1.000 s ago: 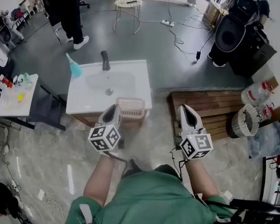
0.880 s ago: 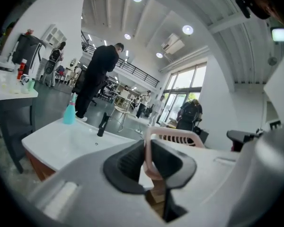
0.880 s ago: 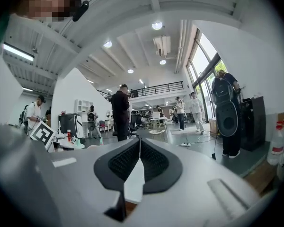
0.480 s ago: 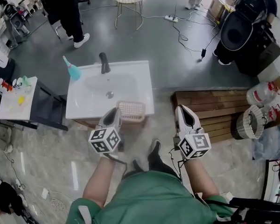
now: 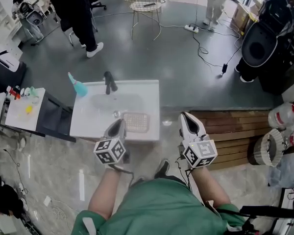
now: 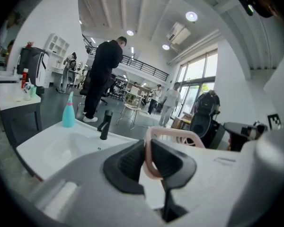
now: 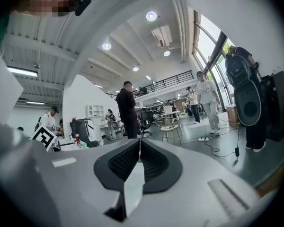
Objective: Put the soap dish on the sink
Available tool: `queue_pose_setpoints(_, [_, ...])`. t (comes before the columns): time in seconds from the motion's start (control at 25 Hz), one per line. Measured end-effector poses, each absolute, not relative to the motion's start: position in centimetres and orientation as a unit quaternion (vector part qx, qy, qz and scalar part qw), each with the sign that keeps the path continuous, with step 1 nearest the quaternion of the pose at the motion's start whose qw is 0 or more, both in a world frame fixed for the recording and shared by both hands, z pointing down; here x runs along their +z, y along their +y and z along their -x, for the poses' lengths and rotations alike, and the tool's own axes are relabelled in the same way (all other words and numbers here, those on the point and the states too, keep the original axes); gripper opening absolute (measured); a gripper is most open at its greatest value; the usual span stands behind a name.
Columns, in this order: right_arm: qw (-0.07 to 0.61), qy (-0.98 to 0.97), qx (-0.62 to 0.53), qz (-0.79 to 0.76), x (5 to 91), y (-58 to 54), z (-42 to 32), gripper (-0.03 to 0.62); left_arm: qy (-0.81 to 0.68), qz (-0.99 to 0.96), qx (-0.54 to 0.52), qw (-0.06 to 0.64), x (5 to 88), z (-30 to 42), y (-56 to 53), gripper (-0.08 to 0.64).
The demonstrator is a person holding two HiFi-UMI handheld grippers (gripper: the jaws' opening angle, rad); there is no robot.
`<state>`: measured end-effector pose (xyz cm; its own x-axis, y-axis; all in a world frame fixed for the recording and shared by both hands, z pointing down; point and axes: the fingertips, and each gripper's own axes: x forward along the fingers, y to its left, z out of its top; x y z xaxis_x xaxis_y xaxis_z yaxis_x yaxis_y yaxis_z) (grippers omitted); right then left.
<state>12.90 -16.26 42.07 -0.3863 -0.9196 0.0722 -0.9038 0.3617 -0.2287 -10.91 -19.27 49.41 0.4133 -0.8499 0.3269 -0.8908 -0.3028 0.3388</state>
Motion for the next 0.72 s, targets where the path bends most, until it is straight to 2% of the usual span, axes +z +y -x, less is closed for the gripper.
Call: queue_pose_setpoints(0.72, [0.027,0.799,-0.19,0.57,48.5,-23.6,-17.0,0.008,-0.531,-0.795,0.133,0.262,58.2,8.2,-26.9,0.044])
